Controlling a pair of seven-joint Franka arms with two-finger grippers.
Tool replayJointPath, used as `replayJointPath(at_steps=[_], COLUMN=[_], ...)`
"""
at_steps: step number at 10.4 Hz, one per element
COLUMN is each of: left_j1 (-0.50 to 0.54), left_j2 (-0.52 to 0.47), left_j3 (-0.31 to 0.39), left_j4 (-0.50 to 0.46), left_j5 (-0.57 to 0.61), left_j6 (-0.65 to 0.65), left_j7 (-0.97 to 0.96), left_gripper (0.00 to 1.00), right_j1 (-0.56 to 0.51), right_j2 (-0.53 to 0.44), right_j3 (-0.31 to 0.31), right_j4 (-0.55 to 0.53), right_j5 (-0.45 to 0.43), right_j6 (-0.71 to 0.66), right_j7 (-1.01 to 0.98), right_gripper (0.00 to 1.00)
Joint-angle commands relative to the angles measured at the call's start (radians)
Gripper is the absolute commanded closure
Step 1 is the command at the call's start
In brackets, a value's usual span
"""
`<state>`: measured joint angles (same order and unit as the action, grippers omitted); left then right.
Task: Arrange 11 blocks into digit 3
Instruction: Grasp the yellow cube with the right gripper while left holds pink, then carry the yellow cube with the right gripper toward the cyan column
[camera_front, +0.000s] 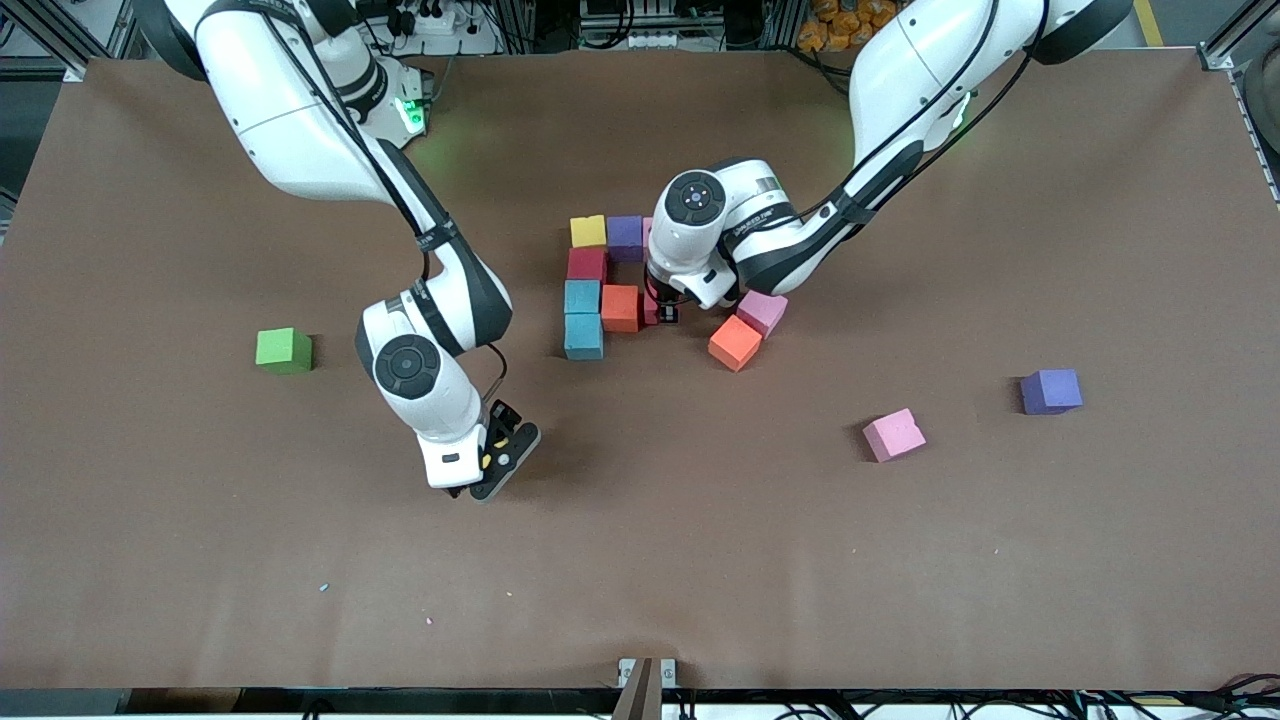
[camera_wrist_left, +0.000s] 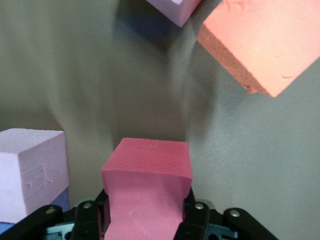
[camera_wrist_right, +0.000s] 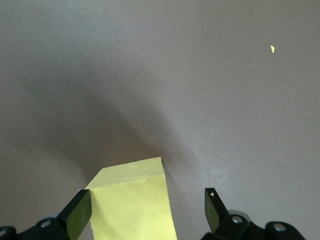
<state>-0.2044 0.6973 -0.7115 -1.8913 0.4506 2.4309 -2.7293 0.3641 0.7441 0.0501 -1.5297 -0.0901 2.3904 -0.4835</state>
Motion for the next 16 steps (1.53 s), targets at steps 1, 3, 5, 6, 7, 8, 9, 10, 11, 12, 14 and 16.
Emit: replayJointPath(at_steps=[1,3,5,6,7,8,9,10,11,12,14,16], left_j1=[-0.024,-0.041,-0.047,-0.047,-0.049,-0.049,-0.049,-0.050,-0.055,-0.055,-0.055,-0.055], left_j2=[0.014,0.016,0.016,0.016,0.021,0.022,0.022,0.025,0.028,0.036,0.036,0.036], left_j3=[0.014,0.029,0.029,0.029,0.030,0.030,0.029,0.030,0.030,0.030,0.030,0.030], left_j4=[0.018,0.032,0.034,0.037,0.037,0.037,0.038,0.038,0.041,0.046,0.051,0.051], left_j5=[0.046,0.043,0.043,0.043,0.043,0.045,0.045,0.045,0.043,0.045,0.043,0.045], left_j6=[0.010,0.010,0.010,0.008,0.008,0.008,0.008,0.008,0.008,0.008,0.008,0.008], left_j7=[-0.093,-0.095,-0.095,-0.095,-0.095,-0.095,-0.093,-0.095,-0.093,-0.093,-0.095,-0.095], left_gripper=[0.99,0.99,0.99,0.99,0.99,0.99,0.99,0.99,0.99,0.99,0.99,0.99], right_j1=[-0.013,-0.013,-0.013,-0.013,-0.011,-0.011,-0.011,-0.011,-0.010,-0.010,-0.010,-0.011], right_j2=[0.006,0.001,0.003,0.004,0.008,0.012,0.012,0.018,0.027,0.032,0.032,0.031], right_j3=[0.008,0.008,0.007,0.004,0.004,0.004,0.004,0.002,0.002,0.002,0.002,0.004], right_j4=[0.006,0.008,0.008,0.008,0.006,0.003,-0.003,-0.007,-0.007,-0.007,-0.007,-0.007], right_j5=[0.108,0.147,0.145,0.144,0.135,0.135,0.133,0.132,0.132,0.132,0.132,0.147], right_j6=[-0.016,-0.027,-0.033,-0.033,-0.033,-0.028,-0.028,-0.024,-0.019,-0.016,-0.019,-0.026], right_j7=[-0.100,-0.144,-0.153,-0.158,-0.161,-0.161,-0.161,-0.161,-0.161,-0.159,-0.149,-0.114], right_gripper=[0.00,0.00,0.00,0.00,0.00,0.00,0.00,0.00,0.00,0.06,0.60,1.00])
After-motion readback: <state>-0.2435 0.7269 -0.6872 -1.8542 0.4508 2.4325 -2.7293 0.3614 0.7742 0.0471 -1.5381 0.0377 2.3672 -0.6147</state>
